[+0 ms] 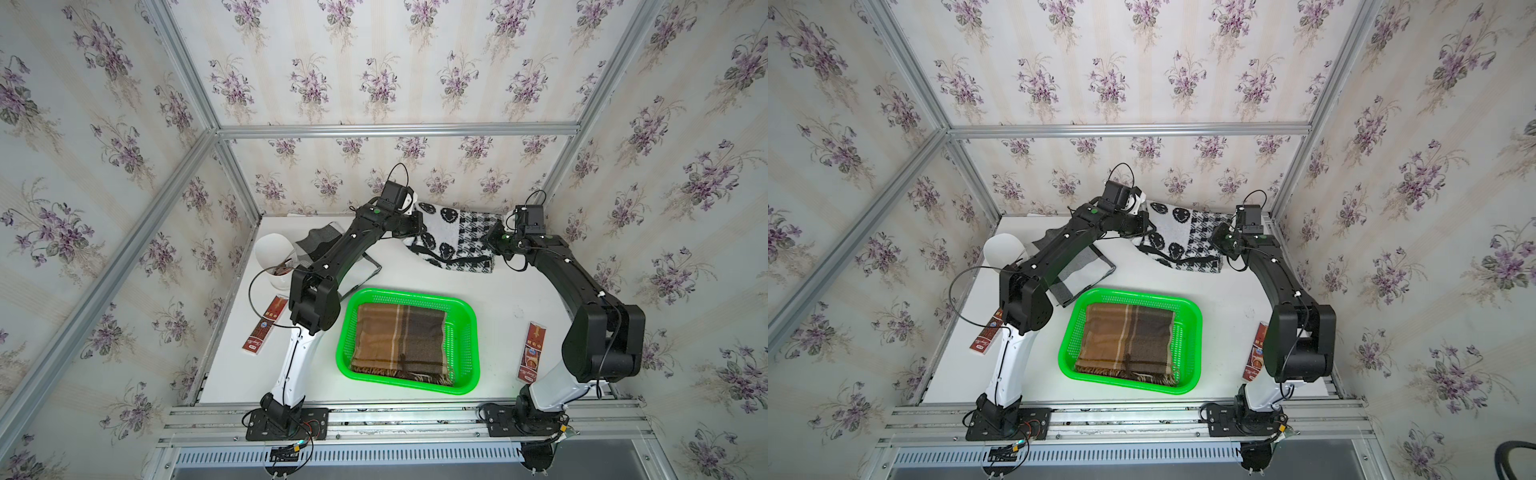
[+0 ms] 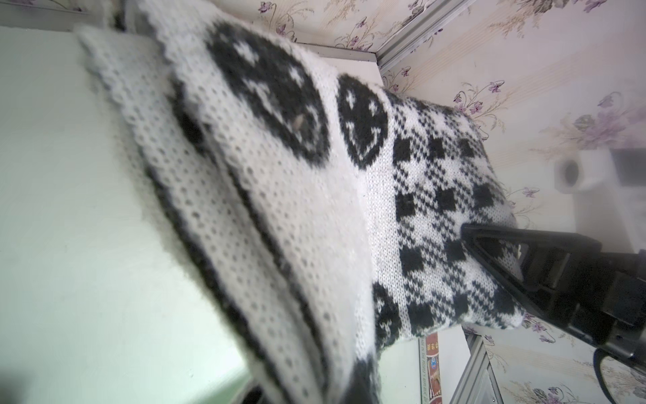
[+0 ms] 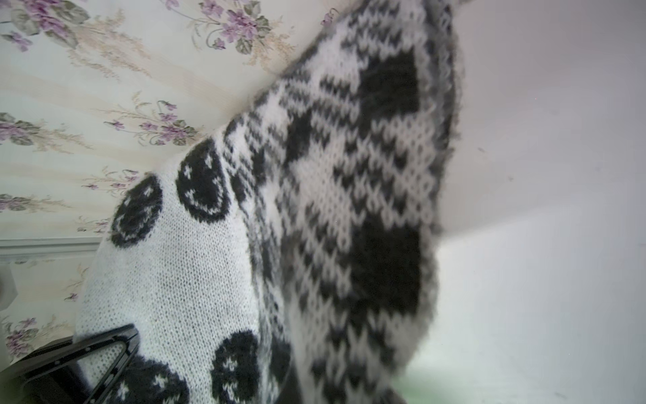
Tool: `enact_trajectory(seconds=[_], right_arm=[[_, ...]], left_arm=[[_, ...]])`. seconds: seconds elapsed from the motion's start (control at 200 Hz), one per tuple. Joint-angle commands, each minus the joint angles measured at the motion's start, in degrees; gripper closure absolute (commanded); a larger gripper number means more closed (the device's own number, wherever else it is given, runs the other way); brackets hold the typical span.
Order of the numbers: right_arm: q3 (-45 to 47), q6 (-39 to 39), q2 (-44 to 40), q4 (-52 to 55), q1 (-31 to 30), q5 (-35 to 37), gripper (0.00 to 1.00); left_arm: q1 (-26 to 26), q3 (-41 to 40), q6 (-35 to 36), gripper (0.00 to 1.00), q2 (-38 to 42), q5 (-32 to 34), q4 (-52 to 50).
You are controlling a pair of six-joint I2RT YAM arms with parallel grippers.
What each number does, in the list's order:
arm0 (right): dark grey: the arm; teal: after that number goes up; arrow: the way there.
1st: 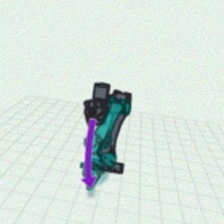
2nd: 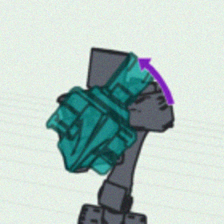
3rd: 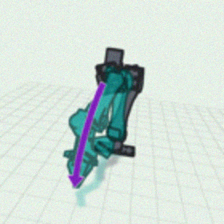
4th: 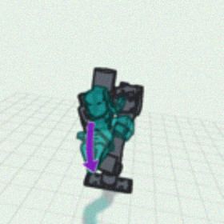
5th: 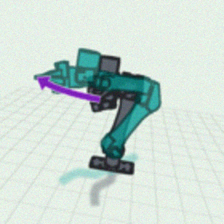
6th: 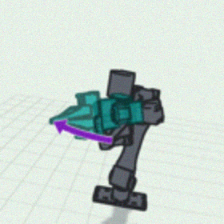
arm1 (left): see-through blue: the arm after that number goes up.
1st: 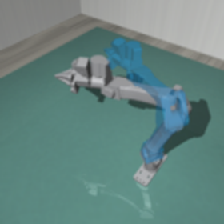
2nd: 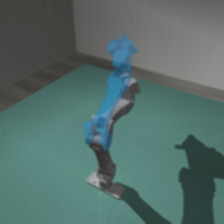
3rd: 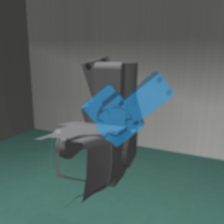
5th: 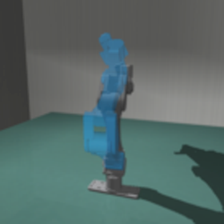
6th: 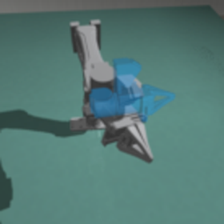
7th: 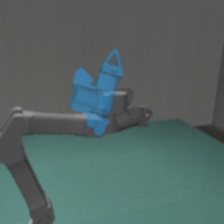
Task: Put the folded scarf in the basket
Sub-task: Pick up the scarf at the center of the board, then place the scarf in the basket.
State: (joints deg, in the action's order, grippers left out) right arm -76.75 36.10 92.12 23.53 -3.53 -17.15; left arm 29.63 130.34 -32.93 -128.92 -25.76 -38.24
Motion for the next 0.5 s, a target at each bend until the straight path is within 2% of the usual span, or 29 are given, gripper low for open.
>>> enact_trajectory(seconds=[0.0, 0.2, 0.495], right_arm=[[0.4, 2.1, -3.3, 4.2, -3.2, 0.6, 1.0], [6.8, 7.9, -13.3, 6.6, -14.0, 5.6, 1.0], [19.0, 16.6, -27.5, 9.9, -25.7, 9.7, 1.0]], left_arm=[[-0.1, -4.6, 0.4, 1.0, 5.9, 2.5, -3.1], [-0.1, -22.3, 0.5, 1.0, 21.5, 4.8, -4.3], [0.4, -48.7, -0.9, 1.0, 43.4, 8.0, -3.6]])
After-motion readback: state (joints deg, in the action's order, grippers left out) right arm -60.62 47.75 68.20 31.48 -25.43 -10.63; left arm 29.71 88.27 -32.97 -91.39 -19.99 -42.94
